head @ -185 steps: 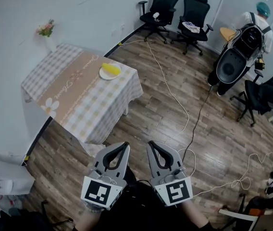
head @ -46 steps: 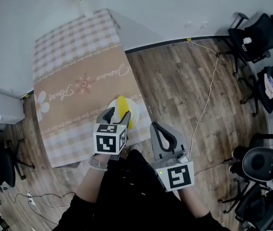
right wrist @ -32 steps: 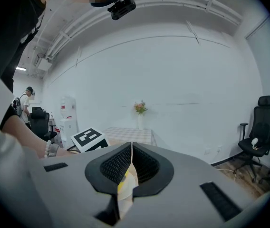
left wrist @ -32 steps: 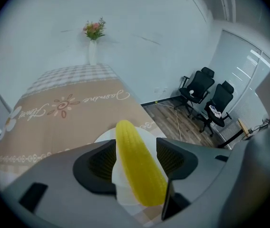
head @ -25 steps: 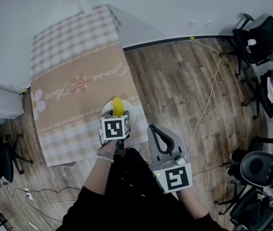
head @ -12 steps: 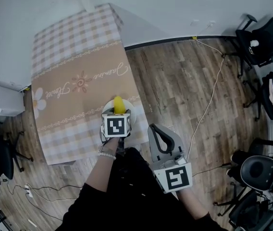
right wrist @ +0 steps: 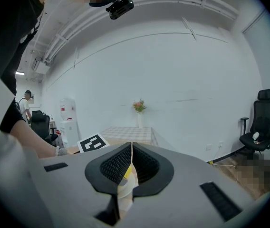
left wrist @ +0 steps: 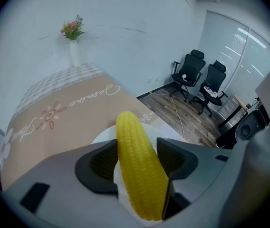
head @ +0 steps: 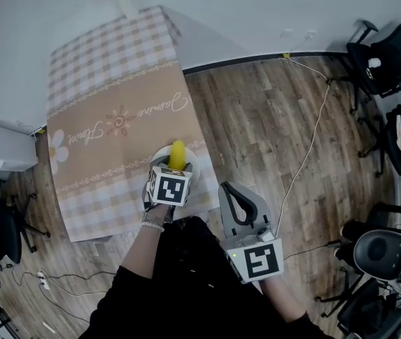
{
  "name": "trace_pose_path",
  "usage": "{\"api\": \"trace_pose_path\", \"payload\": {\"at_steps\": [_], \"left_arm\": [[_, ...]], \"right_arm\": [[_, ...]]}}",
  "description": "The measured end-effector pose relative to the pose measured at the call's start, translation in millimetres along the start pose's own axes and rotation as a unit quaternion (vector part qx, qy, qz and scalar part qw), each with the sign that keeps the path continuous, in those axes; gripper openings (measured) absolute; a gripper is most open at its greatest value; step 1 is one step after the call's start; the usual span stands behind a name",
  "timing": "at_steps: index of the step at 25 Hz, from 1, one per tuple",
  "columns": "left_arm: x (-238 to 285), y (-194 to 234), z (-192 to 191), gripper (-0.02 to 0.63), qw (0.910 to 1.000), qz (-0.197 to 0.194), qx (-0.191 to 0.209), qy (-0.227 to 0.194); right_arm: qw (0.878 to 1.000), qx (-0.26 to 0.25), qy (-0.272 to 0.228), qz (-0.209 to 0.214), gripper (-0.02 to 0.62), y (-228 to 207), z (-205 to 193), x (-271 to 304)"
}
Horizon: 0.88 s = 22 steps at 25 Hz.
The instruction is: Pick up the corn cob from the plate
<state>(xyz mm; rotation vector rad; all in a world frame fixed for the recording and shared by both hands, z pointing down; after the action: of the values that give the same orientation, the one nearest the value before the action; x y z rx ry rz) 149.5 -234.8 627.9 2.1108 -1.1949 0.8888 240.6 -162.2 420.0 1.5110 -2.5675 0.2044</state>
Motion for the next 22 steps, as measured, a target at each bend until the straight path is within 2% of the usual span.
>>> {"api": "trace_pose_path", "payload": {"at_steps": [4,8,13,16,19,22], "left_arm": [[-2,-1,-3,0.267,0.9982,-0.035,0.047,0.01],[-2,-4,-8,0.267,0.9915,-0.07,0.102,0.039],[-6,2,-7,0.272,0.9914,-0.044,0.112,0.051],[-6,6,-16,0.275,0.9929,-0.025,0.099,0.061],[1,8,-33,0.275,0.9914,-0.022,0.097,0.085],[1,10,-37,0.275,0.9931,-0.027,0.084,0.077]], "right_arm": [[1.0,0.002,0.0,-0.001,0.043,3,-1,-1],[1.0,-0.001,-0.002,-0.001,0.043,6,1,-1],[1.0,-0.002,-0.002,-0.005,0.043,9,3,2],[1.0,-0.002,-0.003,-0.006,0.043,11,5,6],[1.0,-0.004,-0.005,-0.005,0.043,14,7,10],[1.0,-0.005,-0.001,-0.006,0.043,16,8,13]]}}
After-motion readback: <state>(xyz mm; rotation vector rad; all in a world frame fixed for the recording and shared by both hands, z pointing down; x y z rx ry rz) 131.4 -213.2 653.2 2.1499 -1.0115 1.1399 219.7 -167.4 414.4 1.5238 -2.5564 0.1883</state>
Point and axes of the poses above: the fingertips, and each gripper's own axes: x forward along the fingers, y to its left, z out of its top, the point moved 1 cm from there along -x, backward along the fingers, and after that the axes turned 7 degrees about -y, right-handed, at the moved point
